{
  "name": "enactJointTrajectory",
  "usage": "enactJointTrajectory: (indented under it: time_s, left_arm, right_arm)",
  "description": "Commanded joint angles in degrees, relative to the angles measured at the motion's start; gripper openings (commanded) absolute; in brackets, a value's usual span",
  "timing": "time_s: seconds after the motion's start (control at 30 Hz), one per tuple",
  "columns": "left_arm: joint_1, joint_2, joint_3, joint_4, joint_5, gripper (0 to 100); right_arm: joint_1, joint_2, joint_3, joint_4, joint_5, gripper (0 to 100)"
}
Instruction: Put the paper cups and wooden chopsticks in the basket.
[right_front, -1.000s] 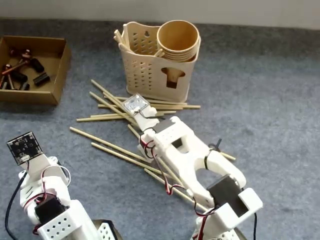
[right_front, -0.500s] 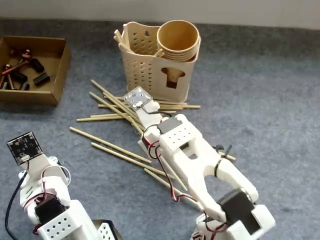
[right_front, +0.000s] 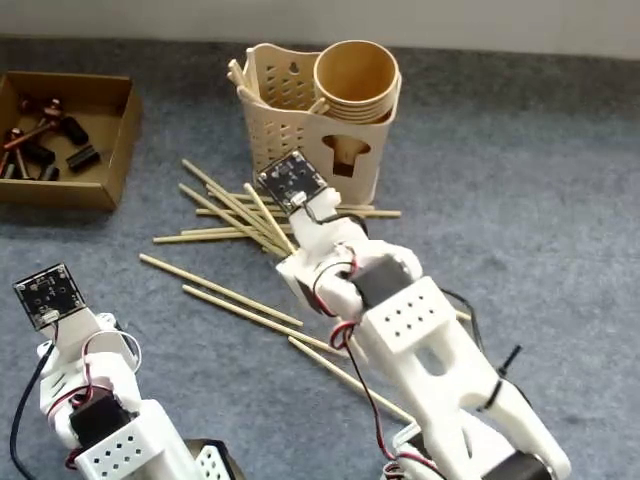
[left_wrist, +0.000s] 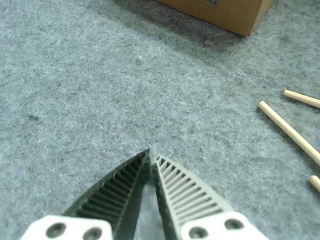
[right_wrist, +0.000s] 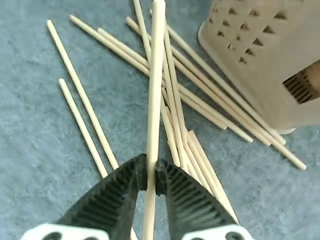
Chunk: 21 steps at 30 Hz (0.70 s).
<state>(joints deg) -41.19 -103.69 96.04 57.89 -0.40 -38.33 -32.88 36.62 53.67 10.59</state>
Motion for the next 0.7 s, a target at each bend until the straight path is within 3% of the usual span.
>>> enactJointTrajectory:
  time_s: [0.0, 0.2, 0.67]
  left_arm:
    - [-0.48, -0.04, 1.1, 0.18, -0.35, 0]
    - [-0.48, -0.04, 1.1, 0.18, -0.35, 0]
    - [-0.48, -0.04, 1.1, 0.18, -0.35, 0]
  right_arm:
    - [0.75, -6.37, -0.84, 0.48, -0.09, 0.5]
    - [0.75, -10.86, -0.92, -0.48, -0.09, 0.5]
    - [0.75, -11.47, -0.92, -24.48, -0.09, 0.5]
